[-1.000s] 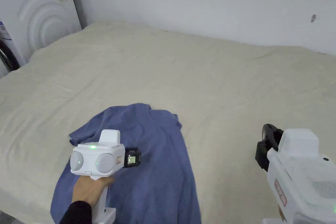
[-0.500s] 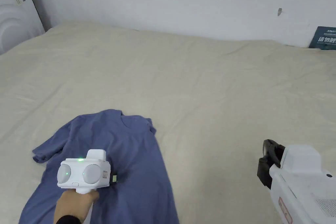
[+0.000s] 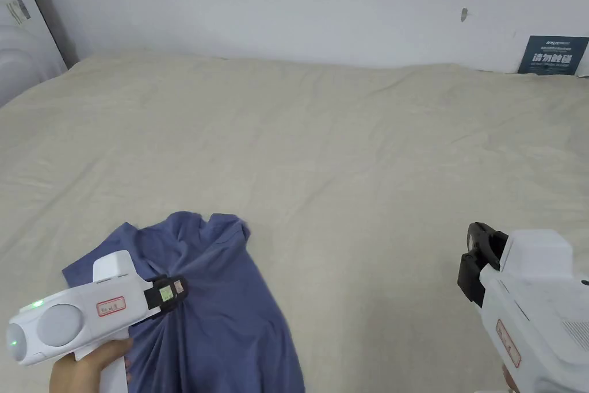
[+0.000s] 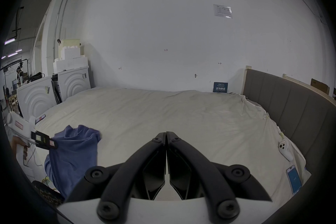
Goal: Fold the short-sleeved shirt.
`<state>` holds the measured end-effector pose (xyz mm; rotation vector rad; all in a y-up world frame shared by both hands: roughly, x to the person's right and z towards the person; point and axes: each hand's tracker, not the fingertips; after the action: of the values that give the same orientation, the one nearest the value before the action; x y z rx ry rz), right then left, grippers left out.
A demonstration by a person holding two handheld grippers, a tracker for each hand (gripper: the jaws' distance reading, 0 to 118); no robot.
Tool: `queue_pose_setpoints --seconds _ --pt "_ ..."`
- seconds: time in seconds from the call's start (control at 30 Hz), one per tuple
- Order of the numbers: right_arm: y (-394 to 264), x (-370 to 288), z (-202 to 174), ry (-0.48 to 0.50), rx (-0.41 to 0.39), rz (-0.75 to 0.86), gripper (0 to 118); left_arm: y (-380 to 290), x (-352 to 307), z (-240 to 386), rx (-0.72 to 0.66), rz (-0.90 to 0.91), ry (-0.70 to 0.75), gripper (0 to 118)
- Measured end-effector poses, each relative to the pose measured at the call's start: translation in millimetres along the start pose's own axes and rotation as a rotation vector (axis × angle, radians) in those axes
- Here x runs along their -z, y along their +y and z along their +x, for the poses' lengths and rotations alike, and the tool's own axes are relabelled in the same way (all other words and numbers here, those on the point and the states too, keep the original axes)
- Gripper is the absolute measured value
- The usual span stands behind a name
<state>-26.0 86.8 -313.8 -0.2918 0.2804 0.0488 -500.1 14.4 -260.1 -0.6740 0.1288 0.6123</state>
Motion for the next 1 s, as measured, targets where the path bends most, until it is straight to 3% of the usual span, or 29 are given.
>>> queue_pose_setpoints --seconds 0.2,0.6,0.8,1.0 --pt "2 -23 22 -0.038 0.033 0.025 0 33 -17 77 0.058 0.053 -0.168 0" --pt "0 -73 77 -0.158 0.054 0.071 0 84 0 276 0.405 0.091 -0.409 0" --pt "0 -94 106 -0.237 0.061 0.087 0 54 4 359 0.540 0.037 -0.529 0" --pt "-6 -109 130 -0.301 0.079 0.084 0 9 31 383 0.628 -0.057 -0.571 0"
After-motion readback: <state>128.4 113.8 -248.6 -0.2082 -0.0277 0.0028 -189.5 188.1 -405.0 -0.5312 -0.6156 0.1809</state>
